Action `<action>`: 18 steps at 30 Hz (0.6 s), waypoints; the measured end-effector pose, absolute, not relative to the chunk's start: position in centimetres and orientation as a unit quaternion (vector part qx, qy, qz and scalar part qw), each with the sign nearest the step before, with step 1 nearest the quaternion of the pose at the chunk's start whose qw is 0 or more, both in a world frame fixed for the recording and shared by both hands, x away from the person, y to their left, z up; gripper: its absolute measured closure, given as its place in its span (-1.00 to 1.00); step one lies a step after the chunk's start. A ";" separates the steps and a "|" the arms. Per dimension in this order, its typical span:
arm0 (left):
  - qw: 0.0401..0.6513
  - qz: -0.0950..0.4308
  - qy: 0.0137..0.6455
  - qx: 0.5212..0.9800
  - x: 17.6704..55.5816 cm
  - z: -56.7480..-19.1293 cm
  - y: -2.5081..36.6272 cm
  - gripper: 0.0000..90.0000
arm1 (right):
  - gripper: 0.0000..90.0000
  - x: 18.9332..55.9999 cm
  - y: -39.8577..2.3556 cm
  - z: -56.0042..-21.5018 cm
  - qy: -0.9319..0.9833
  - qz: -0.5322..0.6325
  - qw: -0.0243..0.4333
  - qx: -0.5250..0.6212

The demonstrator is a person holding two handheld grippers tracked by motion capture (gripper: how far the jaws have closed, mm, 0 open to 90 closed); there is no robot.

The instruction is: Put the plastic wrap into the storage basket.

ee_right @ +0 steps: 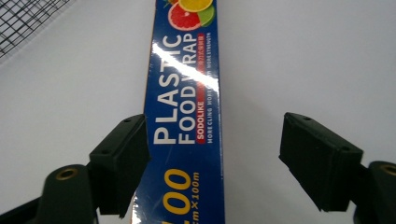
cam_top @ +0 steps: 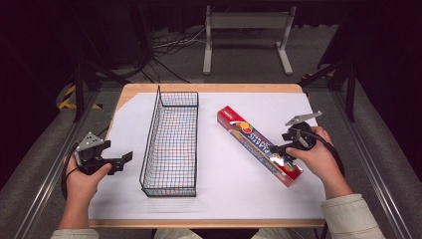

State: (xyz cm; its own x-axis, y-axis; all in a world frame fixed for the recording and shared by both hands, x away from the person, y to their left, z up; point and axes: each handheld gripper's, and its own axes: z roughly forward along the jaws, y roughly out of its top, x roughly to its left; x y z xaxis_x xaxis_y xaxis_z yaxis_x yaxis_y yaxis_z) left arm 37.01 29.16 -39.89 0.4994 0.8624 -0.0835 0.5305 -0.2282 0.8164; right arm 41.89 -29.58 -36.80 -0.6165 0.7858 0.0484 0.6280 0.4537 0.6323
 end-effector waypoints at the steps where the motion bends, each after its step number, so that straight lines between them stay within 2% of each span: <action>1: 0.414 0.199 0.461 0.759 37.0 -39.9 29.2 -0.89 | -0.43 41.9 -29.4 -37.1 0.842 0.315 0.122 0.421; 5: 0.402 0.211 0.478 0.752 37.1 -39.8 29.3 -0.94 | -0.35 42.0 -28.9 -38.0 0.850 0.304 0.113 0.414; 8: 0.416 0.193 0.484 0.745 37.0 -39.7 29.5 -0.86 | -0.39 42.2 -28.6 -38.4 0.851 0.311 0.109 0.410; 10: 0.431 0.191 0.462 0.751 36.9 -39.7 29.6 -0.85 | -0.49 42.2 -28.3 -38.7 0.856 0.298 0.107 0.409; 17: 0.439 0.186 0.470 0.743 37.0 -39.6 29.5 -0.83 | -0.53 42.3 -27.1 -39.8 0.866 0.271 0.115 0.405; 18: 0.435 0.186 0.471 0.745 36.9 -39.6 29.5 -0.73 | -0.54 42.5 -26.9 -40.1 0.866 0.264 0.114 0.409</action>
State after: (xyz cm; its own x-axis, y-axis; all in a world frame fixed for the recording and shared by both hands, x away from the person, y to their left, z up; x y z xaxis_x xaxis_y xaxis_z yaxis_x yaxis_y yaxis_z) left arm 36.94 29.53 -39.63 0.4878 0.8629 -0.1322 0.5388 -0.1784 0.8234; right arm 42.45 -26.85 -40.07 -0.6388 0.7691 0.0178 0.6486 0.5259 0.5502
